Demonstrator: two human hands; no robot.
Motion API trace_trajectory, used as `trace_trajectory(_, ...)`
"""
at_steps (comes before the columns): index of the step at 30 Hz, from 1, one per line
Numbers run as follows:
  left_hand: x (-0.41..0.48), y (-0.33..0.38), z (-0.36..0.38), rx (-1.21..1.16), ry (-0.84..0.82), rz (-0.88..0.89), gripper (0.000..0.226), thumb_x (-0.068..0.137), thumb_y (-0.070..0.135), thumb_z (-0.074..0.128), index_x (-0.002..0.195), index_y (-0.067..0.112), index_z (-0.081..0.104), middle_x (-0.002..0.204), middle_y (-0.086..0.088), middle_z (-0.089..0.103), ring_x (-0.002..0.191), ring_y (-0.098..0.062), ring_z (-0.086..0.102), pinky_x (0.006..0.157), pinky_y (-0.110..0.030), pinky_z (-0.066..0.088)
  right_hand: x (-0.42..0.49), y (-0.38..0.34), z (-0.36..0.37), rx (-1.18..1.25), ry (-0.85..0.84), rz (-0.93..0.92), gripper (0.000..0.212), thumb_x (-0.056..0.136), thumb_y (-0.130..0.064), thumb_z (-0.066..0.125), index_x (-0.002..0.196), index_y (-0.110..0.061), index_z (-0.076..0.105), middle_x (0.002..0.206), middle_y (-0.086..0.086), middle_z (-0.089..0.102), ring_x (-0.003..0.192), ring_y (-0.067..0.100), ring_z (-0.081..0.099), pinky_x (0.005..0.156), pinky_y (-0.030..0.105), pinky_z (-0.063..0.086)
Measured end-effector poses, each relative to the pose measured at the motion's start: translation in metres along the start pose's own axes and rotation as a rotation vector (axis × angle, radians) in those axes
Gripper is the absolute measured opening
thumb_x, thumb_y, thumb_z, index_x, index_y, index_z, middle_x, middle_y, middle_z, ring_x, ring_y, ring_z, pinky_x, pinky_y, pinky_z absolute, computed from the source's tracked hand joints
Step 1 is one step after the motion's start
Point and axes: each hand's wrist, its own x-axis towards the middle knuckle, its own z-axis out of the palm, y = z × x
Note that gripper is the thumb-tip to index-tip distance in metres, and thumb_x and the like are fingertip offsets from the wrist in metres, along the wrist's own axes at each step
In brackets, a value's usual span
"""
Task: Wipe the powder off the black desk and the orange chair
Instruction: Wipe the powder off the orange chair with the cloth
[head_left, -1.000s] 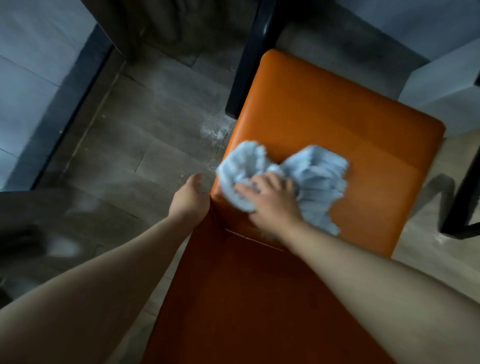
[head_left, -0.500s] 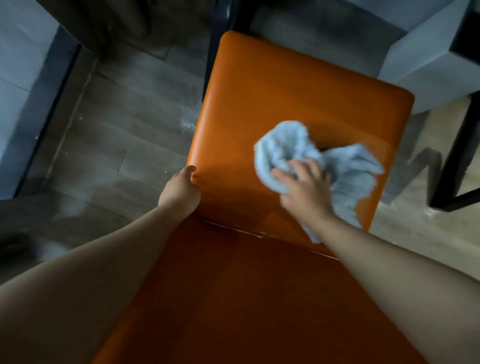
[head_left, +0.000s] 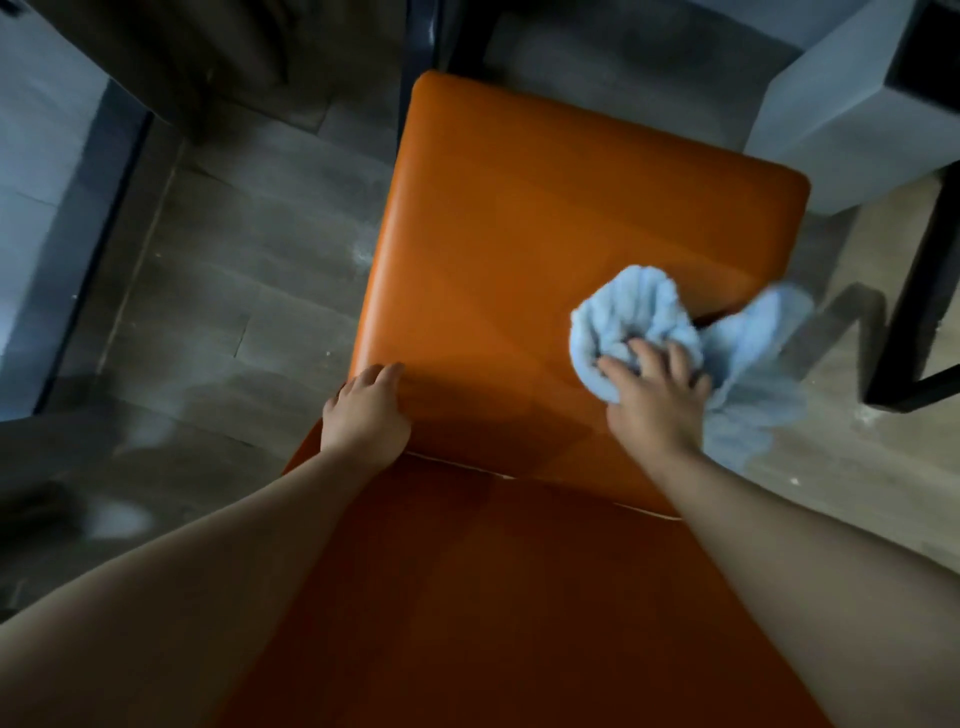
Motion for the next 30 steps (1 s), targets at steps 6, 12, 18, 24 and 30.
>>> trace_trajectory(6,0.000,0.008,0.000,0.019,0.131,-0.020,0.058,0.087,0.015,0.046,0.143,0.025,0.032,0.153,-0.002,0.024,0.143,-0.027,0.011,0.112,-0.048,0.020,-0.025,-0.079,0.035,0.061,-0.299,-0.620,0.049,0.080,-0.023,0.061,0.125,-0.038,0.056,0.149,-0.003,0.034,0.139,0.026,0.023,0.104,0.049,0.021)
trace_trajectory(12,-0.003,0.024,0.011,0.081,0.061,0.037,0.062,0.089,0.019,0.047,0.146,0.024,0.023,0.155,-0.001,0.018,0.144,-0.024,0.008,0.113,-0.049,0.020,-0.014,0.005,0.040,-0.043,-0.292,-0.264,0.067,0.079,-0.049,0.061,0.138,-0.053,0.030,0.156,-0.014,0.014,0.143,0.018,0.006,0.106,0.055,0.016)
trace_trajectory(18,-0.006,0.059,0.027,0.140,0.001,0.112,0.066,0.091,0.021,0.045,0.149,0.027,0.014,0.159,0.001,0.006,0.146,-0.024,-0.003,0.115,-0.047,0.011,-0.012,0.052,0.022,0.337,-0.020,0.538,0.060,0.081,-0.028,0.063,0.138,-0.034,0.044,0.154,0.001,0.023,0.137,0.036,0.020,0.100,0.050,0.036)
trace_trajectory(24,-0.008,0.091,0.039,0.174,0.031,0.121,0.063,0.090,0.029,0.047,0.147,0.027,0.020,0.156,0.003,0.012,0.146,-0.022,-0.002,0.114,-0.047,0.013,-0.025,-0.002,0.039,0.174,-0.198,-0.350,0.054,0.082,-0.038,0.059,0.132,-0.049,0.042,0.153,-0.012,0.023,0.142,0.020,0.008,0.104,0.051,0.021)
trace_trajectory(30,-0.006,0.105,0.051,0.251,-0.045,0.170,0.070,0.092,0.025,0.048,0.150,0.027,0.009,0.159,-0.003,0.001,0.146,-0.024,-0.004,0.115,-0.046,0.013,-0.020,0.132,0.027,0.176,-0.086,0.459,0.062,0.083,-0.029,0.062,0.140,-0.030,0.036,0.149,0.010,0.027,0.130,0.040,0.029,0.095,0.046,0.036)
